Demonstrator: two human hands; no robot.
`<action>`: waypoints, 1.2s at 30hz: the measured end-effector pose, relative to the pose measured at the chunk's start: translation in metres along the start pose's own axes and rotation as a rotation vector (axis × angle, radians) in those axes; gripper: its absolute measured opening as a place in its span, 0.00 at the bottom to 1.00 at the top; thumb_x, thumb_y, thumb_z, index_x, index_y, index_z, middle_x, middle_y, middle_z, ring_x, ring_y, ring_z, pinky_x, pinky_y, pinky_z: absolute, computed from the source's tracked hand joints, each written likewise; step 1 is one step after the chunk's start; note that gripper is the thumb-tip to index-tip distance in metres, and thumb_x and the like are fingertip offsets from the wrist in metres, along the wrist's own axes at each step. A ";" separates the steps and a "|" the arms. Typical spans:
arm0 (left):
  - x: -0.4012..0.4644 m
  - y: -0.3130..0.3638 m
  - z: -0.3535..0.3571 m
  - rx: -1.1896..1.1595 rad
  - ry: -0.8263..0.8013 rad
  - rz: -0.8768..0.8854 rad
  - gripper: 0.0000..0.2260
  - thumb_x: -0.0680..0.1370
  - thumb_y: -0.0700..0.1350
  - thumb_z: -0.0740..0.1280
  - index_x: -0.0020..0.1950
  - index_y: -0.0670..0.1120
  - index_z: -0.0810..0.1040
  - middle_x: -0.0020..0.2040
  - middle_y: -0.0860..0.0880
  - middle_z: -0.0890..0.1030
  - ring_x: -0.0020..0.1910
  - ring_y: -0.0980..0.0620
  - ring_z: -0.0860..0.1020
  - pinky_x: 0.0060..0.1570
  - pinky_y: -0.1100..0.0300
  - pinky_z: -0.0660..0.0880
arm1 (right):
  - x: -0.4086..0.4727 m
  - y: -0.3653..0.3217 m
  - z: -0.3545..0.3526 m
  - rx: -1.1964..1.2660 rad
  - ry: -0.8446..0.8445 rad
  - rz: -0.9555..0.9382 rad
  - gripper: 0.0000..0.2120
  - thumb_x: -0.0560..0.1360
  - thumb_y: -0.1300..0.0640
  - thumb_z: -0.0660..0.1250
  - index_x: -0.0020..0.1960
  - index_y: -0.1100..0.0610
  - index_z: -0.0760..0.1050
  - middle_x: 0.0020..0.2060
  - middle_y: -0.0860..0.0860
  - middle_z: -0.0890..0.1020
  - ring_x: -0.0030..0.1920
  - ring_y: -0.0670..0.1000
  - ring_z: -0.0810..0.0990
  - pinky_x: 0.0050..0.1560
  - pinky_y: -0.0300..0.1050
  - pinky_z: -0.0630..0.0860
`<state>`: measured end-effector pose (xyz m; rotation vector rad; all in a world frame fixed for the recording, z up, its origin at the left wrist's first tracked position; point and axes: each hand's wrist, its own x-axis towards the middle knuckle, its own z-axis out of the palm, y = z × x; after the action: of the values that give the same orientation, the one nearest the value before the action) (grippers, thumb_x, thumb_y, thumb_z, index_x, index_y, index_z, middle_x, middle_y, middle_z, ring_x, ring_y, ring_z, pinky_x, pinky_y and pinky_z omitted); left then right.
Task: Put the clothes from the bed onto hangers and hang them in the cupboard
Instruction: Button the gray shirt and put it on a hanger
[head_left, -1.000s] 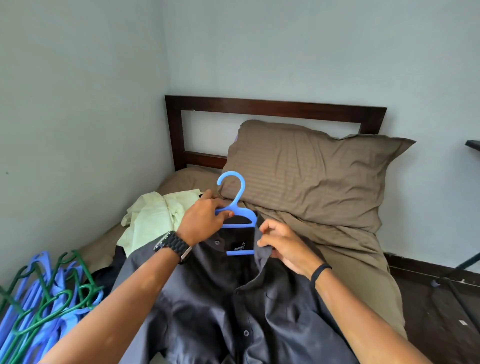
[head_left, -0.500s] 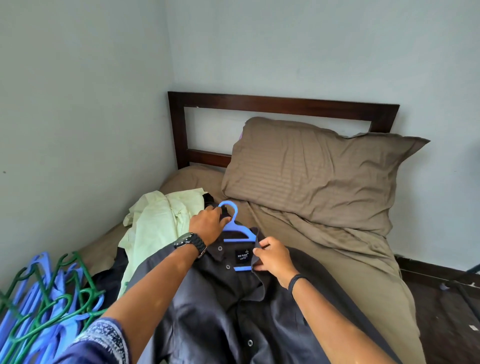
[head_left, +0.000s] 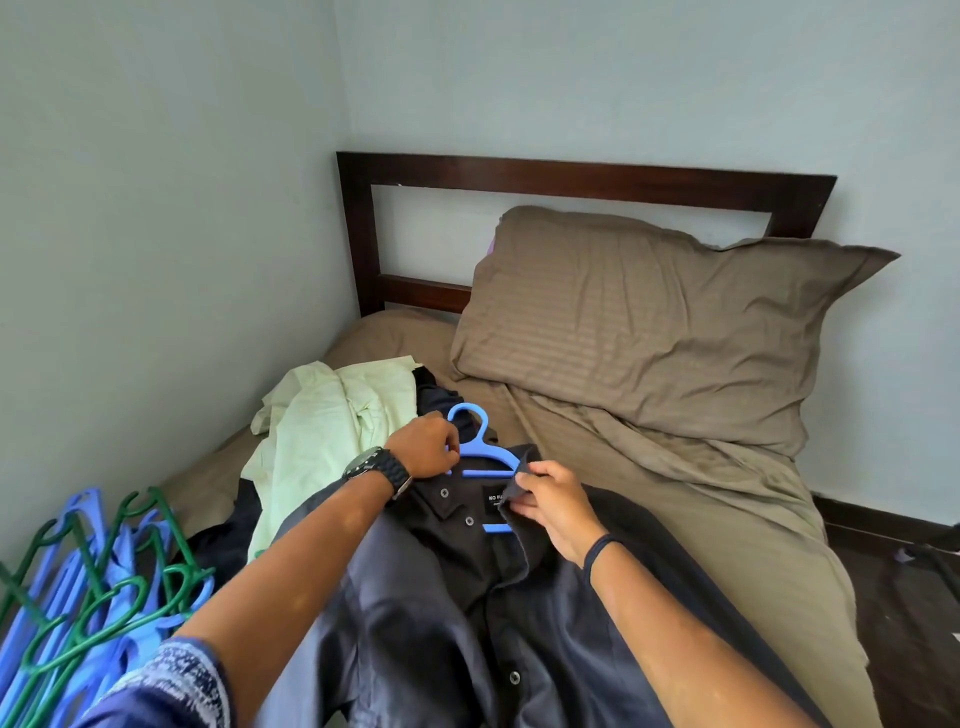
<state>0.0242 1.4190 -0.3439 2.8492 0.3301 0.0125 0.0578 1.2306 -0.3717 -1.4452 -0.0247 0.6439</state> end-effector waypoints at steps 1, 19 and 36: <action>0.001 0.000 0.002 0.031 0.064 0.026 0.07 0.76 0.45 0.65 0.48 0.45 0.81 0.54 0.44 0.75 0.54 0.43 0.74 0.54 0.55 0.70 | -0.001 -0.003 -0.002 0.014 -0.022 -0.010 0.13 0.79 0.66 0.62 0.63 0.62 0.70 0.54 0.61 0.78 0.52 0.56 0.80 0.52 0.46 0.77; 0.000 -0.004 -0.025 -0.088 -0.127 0.138 0.05 0.72 0.45 0.73 0.45 0.45 0.84 0.47 0.49 0.78 0.49 0.53 0.74 0.54 0.53 0.69 | -0.011 0.009 -0.008 -0.741 -0.029 -0.142 0.04 0.74 0.64 0.68 0.41 0.58 0.74 0.34 0.56 0.79 0.25 0.49 0.77 0.27 0.42 0.78; -0.081 0.028 0.057 0.169 0.390 0.199 0.09 0.80 0.49 0.59 0.46 0.45 0.73 0.40 0.48 0.80 0.38 0.47 0.80 0.30 0.56 0.69 | -0.010 0.022 -0.004 -0.073 -0.061 -0.009 0.08 0.74 0.71 0.65 0.46 0.60 0.78 0.38 0.54 0.81 0.37 0.51 0.79 0.38 0.41 0.75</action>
<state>-0.0463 1.3593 -0.3894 3.0227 0.1252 0.6122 0.0421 1.2228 -0.3888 -1.4942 -0.1035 0.6857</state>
